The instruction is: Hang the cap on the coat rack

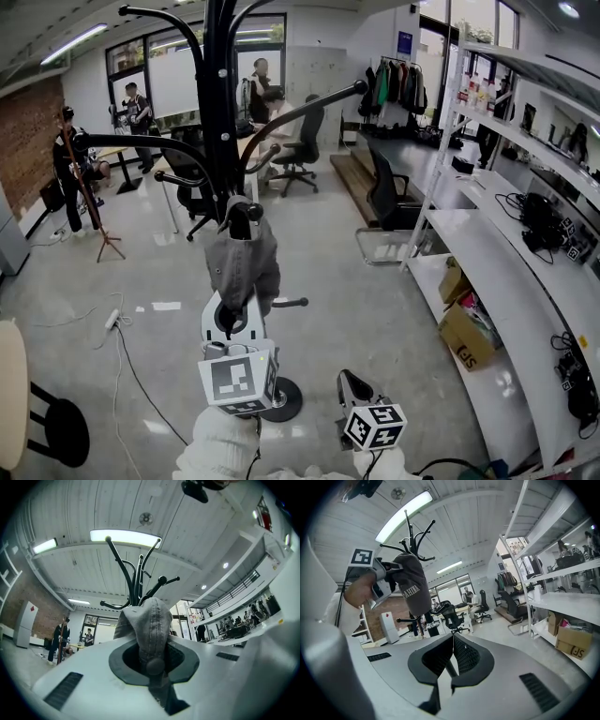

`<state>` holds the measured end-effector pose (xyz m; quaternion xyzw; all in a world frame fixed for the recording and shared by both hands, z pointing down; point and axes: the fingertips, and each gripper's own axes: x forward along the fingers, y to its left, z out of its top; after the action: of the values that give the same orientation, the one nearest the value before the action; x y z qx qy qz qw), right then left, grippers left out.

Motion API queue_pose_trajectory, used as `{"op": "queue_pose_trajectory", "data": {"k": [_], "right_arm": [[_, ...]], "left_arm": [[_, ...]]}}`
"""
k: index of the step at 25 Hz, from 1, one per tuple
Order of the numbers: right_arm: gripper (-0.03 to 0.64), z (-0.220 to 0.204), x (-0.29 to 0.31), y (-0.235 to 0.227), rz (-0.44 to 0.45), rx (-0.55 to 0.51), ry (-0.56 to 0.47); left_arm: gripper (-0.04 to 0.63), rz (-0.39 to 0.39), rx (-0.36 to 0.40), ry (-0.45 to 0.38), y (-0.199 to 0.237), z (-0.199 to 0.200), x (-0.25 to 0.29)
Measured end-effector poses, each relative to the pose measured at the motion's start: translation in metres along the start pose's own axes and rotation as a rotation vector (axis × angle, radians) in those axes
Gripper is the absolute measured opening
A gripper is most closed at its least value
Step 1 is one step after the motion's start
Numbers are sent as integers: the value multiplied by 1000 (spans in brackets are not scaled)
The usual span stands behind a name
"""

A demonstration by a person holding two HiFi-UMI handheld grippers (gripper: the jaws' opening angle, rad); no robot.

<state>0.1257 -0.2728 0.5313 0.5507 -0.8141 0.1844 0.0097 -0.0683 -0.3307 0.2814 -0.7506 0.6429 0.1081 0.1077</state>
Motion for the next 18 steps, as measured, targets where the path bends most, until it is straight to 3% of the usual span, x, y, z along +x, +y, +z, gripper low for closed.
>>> {"op": "queue_pose_trajectory", "data": {"k": [9, 18], "right_arm": [[11, -4, -6, 4, -6, 13, 0], [11, -6, -10, 7, -13, 15, -4]], "left_arm": [[18, 22, 50, -24, -1, 0, -9], [89, 4, 31, -37, -6, 1, -16]]}}
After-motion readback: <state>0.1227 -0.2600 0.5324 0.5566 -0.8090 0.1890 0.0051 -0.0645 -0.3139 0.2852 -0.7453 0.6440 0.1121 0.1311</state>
